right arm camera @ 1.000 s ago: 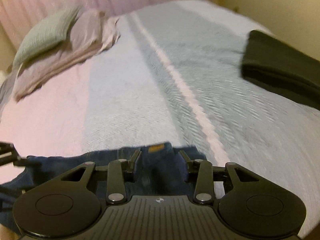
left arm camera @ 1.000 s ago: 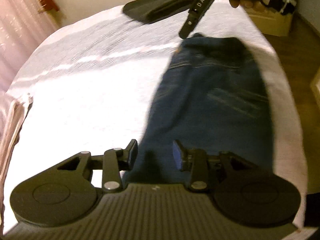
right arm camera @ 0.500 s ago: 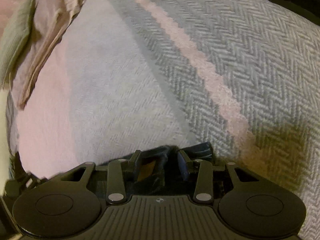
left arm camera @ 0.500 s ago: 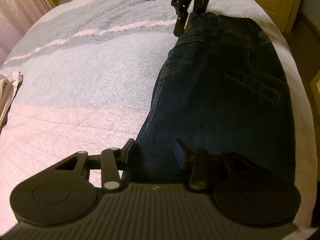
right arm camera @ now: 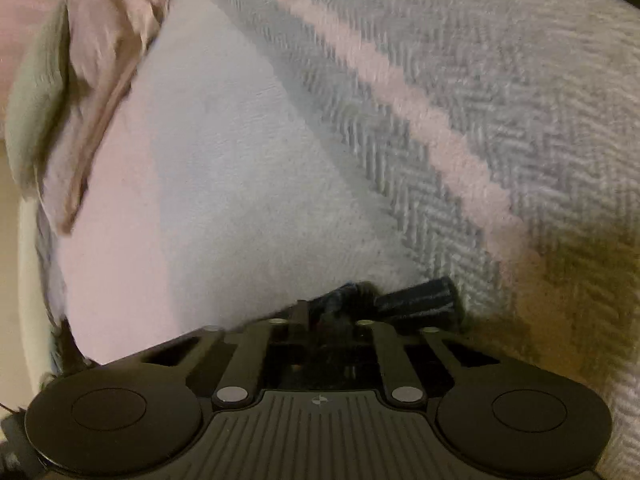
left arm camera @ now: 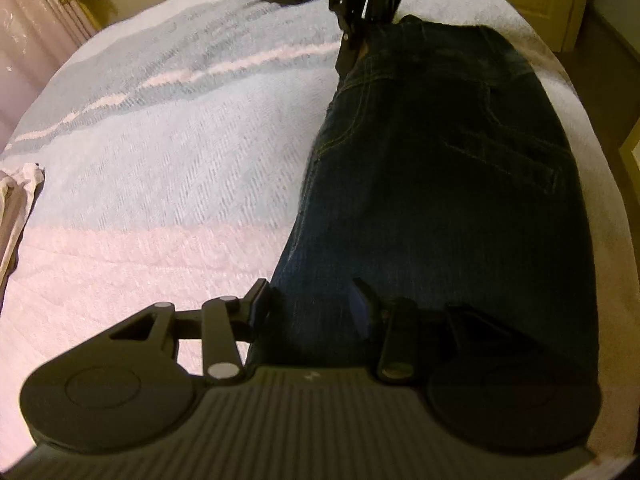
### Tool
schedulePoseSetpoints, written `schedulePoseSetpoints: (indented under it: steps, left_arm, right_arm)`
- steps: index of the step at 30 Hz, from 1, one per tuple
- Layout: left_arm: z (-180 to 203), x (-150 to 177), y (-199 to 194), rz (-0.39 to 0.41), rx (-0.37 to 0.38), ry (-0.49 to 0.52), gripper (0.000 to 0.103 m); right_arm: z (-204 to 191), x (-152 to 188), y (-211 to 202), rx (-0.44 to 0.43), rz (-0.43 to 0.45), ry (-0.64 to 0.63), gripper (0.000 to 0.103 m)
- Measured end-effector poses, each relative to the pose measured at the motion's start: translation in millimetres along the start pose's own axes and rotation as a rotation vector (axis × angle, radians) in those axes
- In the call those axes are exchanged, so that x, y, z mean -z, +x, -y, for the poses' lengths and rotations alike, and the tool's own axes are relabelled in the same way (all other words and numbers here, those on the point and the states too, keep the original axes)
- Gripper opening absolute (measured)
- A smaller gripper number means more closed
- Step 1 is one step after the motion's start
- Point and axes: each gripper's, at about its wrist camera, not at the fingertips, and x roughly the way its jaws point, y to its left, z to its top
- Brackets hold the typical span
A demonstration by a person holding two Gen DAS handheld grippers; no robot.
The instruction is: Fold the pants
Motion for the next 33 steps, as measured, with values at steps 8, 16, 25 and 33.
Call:
schedulePoseSetpoints:
  steps: [8,16,25,33]
  left_arm:
    - [0,-3,11,0.003,0.017,-0.009,0.039]
    - [4,-11,-13,0.049,0.035,-0.029,0.04]
    - [19,-14,1,0.043,0.059,-0.004,0.041]
    - [19,-19,20,0.02,0.05,-0.014,0.041]
  right_arm:
    - [34,-8,-51,0.183,0.222,0.0,0.0]
    - [13,54,-63,0.104,0.251,-0.059,0.047]
    - [-13,89,-63,0.138,0.353,-0.2,0.057]
    - [-27,79,-27,0.241,0.278,-0.382,0.056]
